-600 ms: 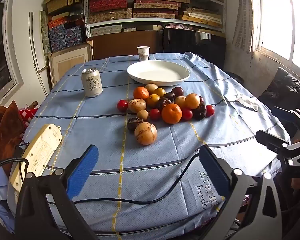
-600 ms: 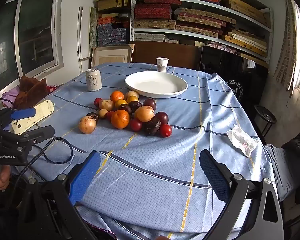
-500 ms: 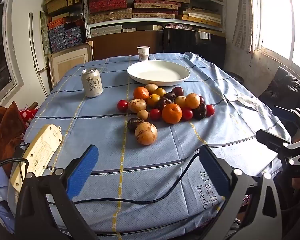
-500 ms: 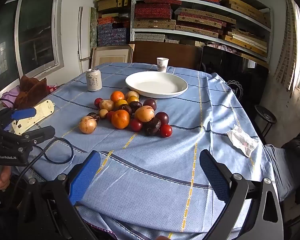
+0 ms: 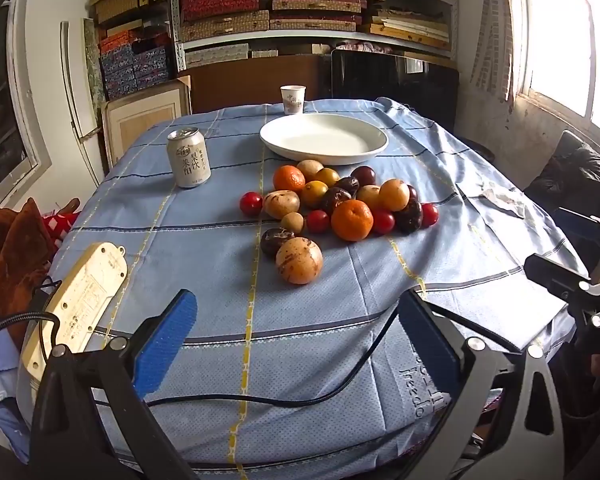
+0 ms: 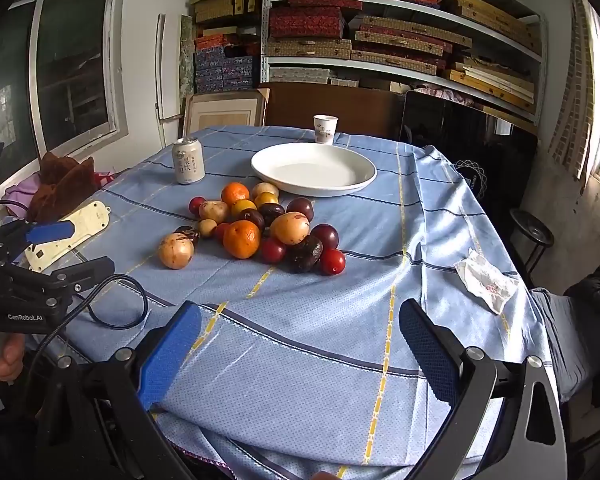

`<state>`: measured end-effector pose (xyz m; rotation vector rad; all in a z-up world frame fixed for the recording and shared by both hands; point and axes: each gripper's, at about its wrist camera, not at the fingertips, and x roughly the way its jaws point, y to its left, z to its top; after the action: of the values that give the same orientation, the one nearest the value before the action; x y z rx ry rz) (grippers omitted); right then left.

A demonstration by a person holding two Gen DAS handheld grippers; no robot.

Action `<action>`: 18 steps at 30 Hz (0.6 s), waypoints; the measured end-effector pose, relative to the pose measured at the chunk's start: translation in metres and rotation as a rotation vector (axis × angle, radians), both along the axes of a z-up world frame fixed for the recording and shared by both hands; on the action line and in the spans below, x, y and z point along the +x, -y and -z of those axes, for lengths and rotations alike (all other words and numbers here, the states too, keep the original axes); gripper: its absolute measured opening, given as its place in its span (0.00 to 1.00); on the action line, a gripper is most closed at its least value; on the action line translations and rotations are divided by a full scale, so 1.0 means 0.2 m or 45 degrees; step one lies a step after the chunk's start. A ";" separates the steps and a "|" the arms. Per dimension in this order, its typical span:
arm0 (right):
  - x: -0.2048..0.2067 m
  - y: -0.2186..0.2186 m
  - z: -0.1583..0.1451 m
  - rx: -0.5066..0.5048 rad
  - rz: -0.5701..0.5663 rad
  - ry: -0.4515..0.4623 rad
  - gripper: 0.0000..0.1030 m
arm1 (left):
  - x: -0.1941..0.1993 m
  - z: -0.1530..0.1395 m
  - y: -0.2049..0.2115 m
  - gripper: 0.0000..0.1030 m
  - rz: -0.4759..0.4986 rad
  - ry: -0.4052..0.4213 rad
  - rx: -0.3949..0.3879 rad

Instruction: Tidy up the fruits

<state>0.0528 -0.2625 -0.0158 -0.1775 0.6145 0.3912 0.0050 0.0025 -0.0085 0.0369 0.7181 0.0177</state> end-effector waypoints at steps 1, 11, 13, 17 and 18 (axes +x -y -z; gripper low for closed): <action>0.00 0.00 0.00 0.000 0.000 0.000 0.97 | 0.00 0.00 0.00 0.96 -0.001 -0.002 0.000; 0.00 0.00 0.00 -0.001 -0.003 0.002 0.97 | 0.00 0.00 -0.01 0.96 -0.005 -0.009 -0.003; 0.00 0.00 0.01 -0.001 -0.002 0.001 0.97 | 0.00 0.01 -0.01 0.96 -0.005 -0.008 -0.004; 0.00 0.00 0.02 0.000 0.000 0.001 0.97 | 0.00 0.01 -0.01 0.96 -0.005 -0.007 -0.005; 0.01 0.00 0.02 -0.001 0.000 0.001 0.97 | 0.00 0.01 -0.01 0.96 -0.004 -0.007 -0.005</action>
<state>0.0540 -0.2625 -0.0202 -0.1781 0.6139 0.3911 0.0057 0.0043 -0.0100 0.0320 0.7237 0.0194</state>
